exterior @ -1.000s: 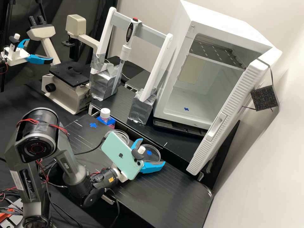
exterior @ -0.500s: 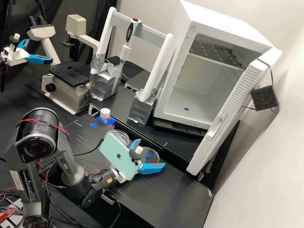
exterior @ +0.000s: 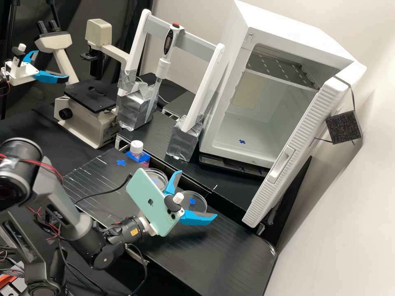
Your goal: Open the lid
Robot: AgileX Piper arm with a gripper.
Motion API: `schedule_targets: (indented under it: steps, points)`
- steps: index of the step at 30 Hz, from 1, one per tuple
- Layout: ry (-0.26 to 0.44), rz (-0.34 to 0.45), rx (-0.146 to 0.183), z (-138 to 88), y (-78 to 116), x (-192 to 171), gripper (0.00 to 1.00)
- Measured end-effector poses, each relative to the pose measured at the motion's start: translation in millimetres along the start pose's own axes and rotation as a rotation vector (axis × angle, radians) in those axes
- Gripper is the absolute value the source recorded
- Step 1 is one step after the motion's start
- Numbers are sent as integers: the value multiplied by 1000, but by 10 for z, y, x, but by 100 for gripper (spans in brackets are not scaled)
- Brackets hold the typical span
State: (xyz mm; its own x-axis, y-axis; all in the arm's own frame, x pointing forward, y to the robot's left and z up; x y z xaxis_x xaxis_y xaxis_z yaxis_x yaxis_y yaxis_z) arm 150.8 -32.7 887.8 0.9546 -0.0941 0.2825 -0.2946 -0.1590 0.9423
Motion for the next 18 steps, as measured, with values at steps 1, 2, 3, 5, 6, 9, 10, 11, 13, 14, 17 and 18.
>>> schedule_targets:
  steps: [1,2,3,5,6,9,10,11,13,14,17,18]
  points:
    - [16,11,2,-50,1,-42,100]
    - [32,20,-2,-92,-2,-75,100]
    - [53,25,-1,-139,-18,-108,100]
    - [92,48,9,-234,-52,-161,100]
    - [127,55,12,-299,-65,-183,100]
    - [234,45,17,-477,-109,-233,100]
    - [263,36,17,-519,-126,-245,100]
    - [281,24,18,-548,-145,-252,100]
    - [315,3,20,-599,-177,-268,100]
    - [327,-5,23,-617,-189,-273,100]
    - [355,-28,39,-660,-226,-281,100]
    - [368,-32,48,-679,-235,-286,100]
